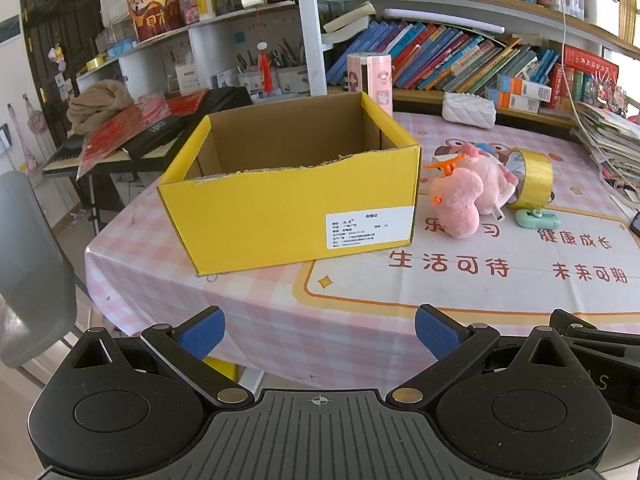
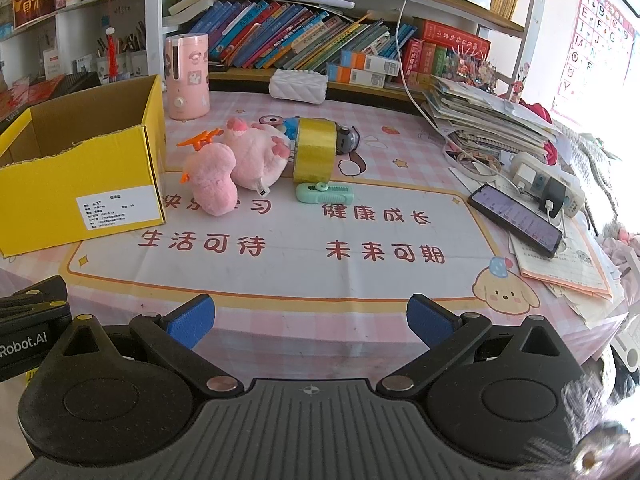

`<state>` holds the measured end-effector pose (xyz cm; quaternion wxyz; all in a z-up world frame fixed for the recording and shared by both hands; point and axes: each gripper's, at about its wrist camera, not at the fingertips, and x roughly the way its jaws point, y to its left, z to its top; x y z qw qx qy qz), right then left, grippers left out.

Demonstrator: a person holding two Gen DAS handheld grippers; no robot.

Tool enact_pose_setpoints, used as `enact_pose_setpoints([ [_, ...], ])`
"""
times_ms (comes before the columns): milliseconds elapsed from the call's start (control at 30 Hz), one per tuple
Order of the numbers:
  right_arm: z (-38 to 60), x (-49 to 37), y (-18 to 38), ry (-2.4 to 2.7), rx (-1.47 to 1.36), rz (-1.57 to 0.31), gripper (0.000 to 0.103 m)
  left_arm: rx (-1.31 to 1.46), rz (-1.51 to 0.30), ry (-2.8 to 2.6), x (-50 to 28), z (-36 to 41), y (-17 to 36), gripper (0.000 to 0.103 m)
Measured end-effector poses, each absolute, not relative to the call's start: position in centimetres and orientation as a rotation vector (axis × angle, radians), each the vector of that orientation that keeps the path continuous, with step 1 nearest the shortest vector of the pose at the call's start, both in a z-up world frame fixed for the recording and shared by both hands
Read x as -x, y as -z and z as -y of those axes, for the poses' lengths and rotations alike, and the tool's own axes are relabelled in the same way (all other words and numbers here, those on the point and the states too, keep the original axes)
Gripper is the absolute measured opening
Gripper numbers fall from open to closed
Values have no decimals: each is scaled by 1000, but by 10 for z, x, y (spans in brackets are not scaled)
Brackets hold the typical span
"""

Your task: Organize objects

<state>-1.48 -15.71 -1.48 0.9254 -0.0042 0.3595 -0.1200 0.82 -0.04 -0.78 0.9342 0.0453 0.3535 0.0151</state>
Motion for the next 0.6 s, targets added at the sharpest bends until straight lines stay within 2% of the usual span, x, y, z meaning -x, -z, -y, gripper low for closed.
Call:
enact_pose_setpoints([
  [600, 163, 22, 20, 248, 3, -735, 103, -93, -720, -31, -1, -1, 11, 102],
])
